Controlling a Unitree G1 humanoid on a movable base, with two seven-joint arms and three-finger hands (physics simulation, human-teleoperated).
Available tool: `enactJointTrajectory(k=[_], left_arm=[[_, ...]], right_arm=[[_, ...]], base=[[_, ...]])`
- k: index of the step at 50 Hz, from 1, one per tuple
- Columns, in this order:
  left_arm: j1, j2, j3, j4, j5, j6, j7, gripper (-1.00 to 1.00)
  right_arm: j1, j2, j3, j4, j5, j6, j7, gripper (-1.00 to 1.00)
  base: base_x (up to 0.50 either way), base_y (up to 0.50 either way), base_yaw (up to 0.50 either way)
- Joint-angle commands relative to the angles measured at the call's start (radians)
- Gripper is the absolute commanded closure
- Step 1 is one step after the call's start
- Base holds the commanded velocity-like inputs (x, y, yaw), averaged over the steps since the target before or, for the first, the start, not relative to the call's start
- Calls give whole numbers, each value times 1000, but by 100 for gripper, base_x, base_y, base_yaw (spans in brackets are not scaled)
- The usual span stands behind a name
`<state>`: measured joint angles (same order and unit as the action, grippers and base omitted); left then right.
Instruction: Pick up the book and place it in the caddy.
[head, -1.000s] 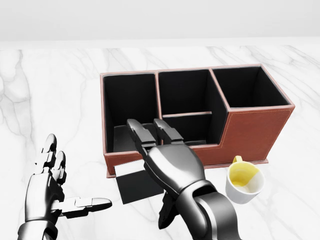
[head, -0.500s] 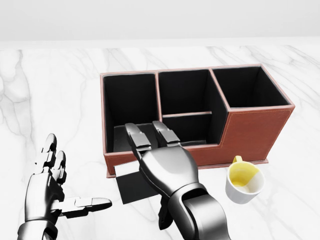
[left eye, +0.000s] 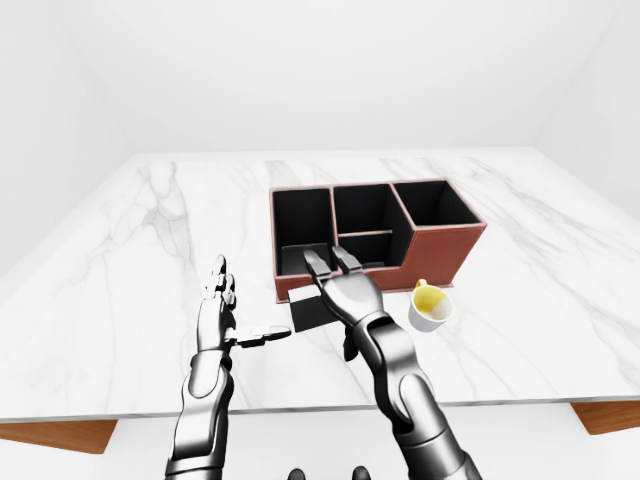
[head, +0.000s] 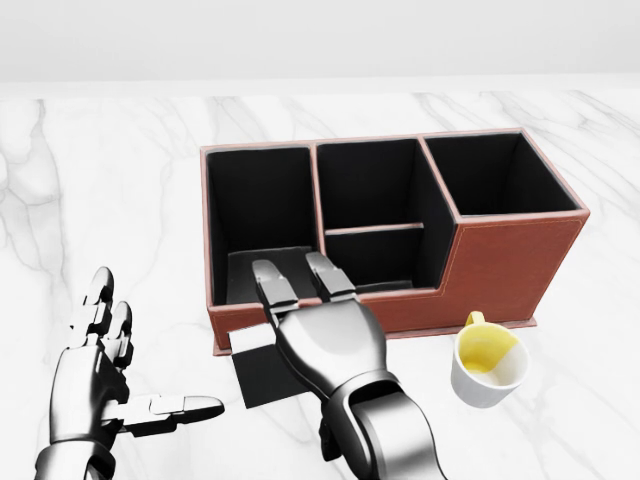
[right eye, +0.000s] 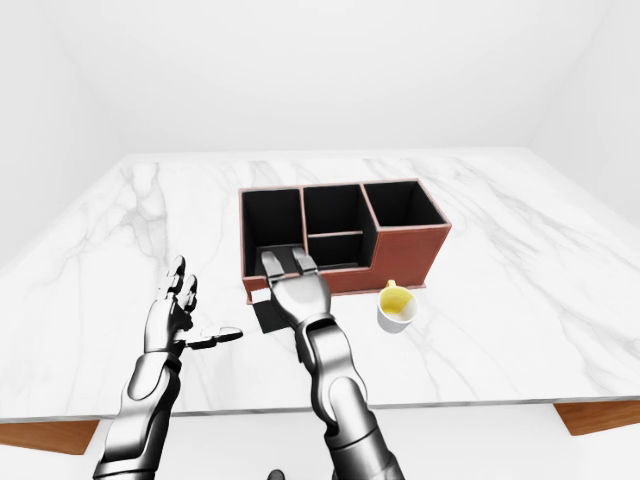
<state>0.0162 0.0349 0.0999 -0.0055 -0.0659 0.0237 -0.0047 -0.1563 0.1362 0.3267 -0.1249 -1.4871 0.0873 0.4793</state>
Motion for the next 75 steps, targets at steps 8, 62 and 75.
enactJointTrajectory(k=[8,62,75], left_arm=[[1,0,2,-8,-4,7,-2,-100],[1,-1,1,-10,-7,9,-3,-100],[2,-1,1,-4,-7,0,-4,-100]], right_arm=[[-36,7,-17,117,-19,0,-45,-100],[-130,25,-29,461,73,0,-263,-100],[-126,20,-25,484,67,0,-291,100]], base=[[0,0,0],[0,0,0],[0,0,0]])
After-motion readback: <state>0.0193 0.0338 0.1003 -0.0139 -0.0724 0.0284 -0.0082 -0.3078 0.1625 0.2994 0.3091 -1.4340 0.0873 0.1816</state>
